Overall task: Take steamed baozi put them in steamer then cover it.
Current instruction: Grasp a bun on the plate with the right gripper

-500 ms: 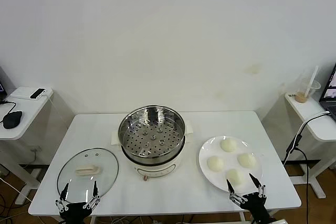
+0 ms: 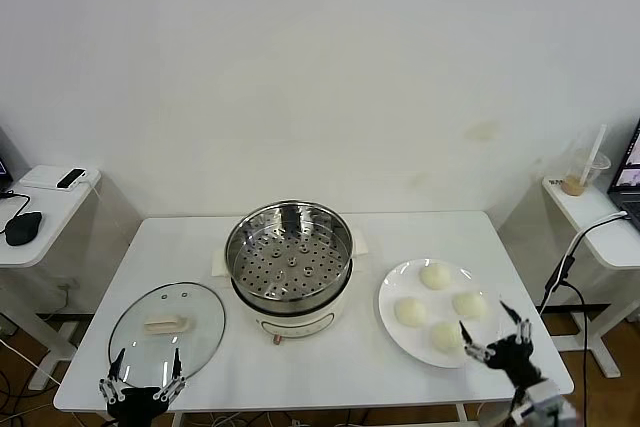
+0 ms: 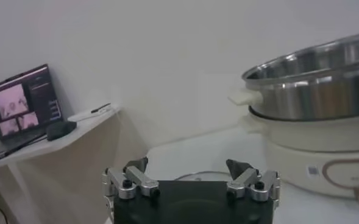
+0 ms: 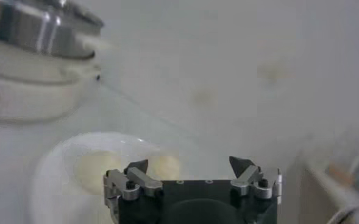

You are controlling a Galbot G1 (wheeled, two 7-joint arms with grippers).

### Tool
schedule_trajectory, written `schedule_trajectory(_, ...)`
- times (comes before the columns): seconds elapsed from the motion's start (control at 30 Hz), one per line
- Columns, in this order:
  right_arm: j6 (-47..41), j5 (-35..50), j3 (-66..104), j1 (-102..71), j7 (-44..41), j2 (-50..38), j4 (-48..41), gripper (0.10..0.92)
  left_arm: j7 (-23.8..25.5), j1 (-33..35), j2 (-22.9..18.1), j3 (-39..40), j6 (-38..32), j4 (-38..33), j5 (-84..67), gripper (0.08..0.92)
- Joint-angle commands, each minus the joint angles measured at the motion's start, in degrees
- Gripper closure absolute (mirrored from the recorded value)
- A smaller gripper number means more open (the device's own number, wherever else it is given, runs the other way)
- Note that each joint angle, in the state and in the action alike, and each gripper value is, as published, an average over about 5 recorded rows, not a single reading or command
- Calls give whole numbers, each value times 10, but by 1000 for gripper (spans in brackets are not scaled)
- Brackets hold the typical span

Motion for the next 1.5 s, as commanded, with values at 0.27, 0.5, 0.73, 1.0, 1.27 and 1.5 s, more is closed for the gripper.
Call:
schedule_trajectory(0.27, -25, -156, -127, 295, -305, -276, -145, 203, 20, 13, -16, -7, -3, -9, 66, 177)
schedule_trajectory(0.5, 4, -99, -414, 574, -415, -323, -272, 203, 8, 9, -22, -7, -6, -11, 91, 177)
schedule_trajectory(0.73, 15, -60, -650, 760, -484, -276, -368, 203, 8, -2, -24, -7, -2, -6, 93, 177)
schedule_trajectory(1.0, -3, -49, -724, 810, -476, -194, -435, 203, 14, -15, -22, -11, 7, -5, 92, 177)
schedule_trajectory(1.27, -19, -53, -734, 814, -459, -124, -481, 203, 15, -20, -19, -19, 11, -6, 92, 177)
schedule_trajectory(1.5, -22, -76, -736, 807, -444, -96, -517, 203, 16, -20, -19, -30, 10, -3, 90, 177)
